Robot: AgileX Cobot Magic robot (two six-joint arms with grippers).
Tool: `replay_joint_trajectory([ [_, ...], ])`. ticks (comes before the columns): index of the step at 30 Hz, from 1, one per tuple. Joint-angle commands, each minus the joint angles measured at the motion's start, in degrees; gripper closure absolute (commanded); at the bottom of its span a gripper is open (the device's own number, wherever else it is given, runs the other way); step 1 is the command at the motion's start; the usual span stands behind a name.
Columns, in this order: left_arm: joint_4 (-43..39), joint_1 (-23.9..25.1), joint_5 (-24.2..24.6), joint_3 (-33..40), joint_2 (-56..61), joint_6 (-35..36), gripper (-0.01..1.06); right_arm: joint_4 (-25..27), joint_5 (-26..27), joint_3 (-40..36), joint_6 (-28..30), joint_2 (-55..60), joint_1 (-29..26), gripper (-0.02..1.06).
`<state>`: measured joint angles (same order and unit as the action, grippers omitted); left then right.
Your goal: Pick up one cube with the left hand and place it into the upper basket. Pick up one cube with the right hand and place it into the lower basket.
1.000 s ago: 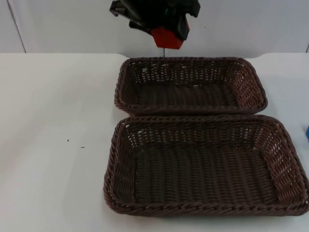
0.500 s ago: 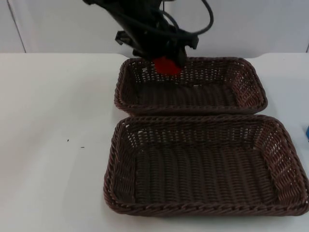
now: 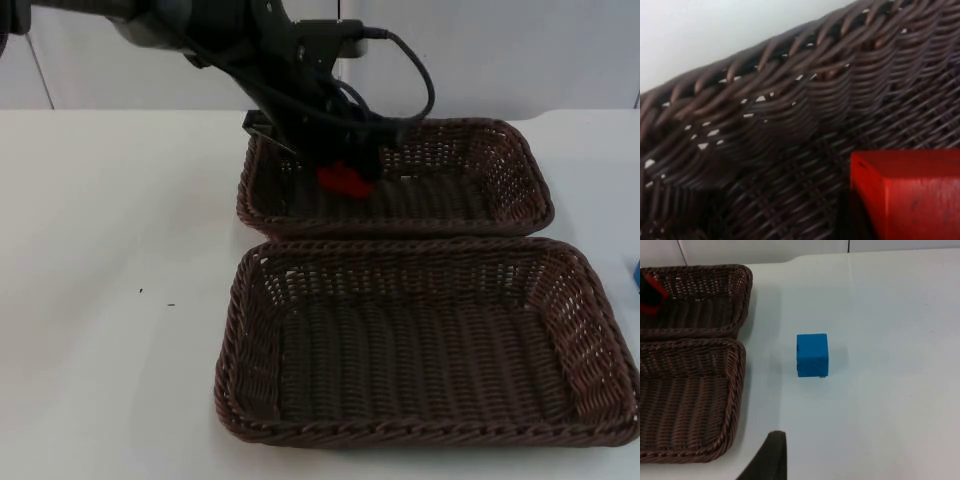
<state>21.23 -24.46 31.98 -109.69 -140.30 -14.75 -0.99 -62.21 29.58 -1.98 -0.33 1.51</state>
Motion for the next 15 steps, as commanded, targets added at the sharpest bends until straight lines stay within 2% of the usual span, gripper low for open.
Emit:
replay_joint_trajectory([
  [1, 0.02, -0.38, -1.10, -0.31, -0.24, 0.08, 1.05, -0.31, 0.46, -0.14, -0.01, 0.33, -0.15, -0.01],
  [4, 0.02, -0.38, -1.39, -0.31, -0.62, 0.08, 1.05, -0.31, 0.46, -0.14, -0.01, 0.33, -0.15, -0.01],
  [6, 0.26, -0.38, -1.23, -0.31, -0.93, 0.08, 1.01, -0.31, 0.46, -0.14, -0.01, 0.33, -0.15, -0.01],
  [8, 0.29, -0.59, -1.25, -0.31, -1.23, 0.08, 0.91, -0.31, 0.46, -0.14, -0.01, 0.33, -0.15, -0.01],
  [9, 0.29, -0.59, -1.25, -0.31, -1.23, 0.08, 0.91, -0.31, 0.46, -0.14, -0.01, 0.33, -0.15, -0.01],
  [12, 0.18, -0.74, -1.25, -0.31, -1.47, 0.08, 0.74, -0.31, 0.46, -0.14, -0.01, 0.33, -0.15, -0.01],
  [13, 0.18, -0.74, -1.25, -0.31, -1.47, 0.08, 0.74, -0.31, 0.46, -0.14, -0.01, 0.33, -0.15, -0.01],
  [15, 0.18, -0.74, -1.38, -0.31, -1.47, 0.08, 0.61, -0.31, 0.46, -0.14, -0.01, 0.33, -0.15, -0.01],
])
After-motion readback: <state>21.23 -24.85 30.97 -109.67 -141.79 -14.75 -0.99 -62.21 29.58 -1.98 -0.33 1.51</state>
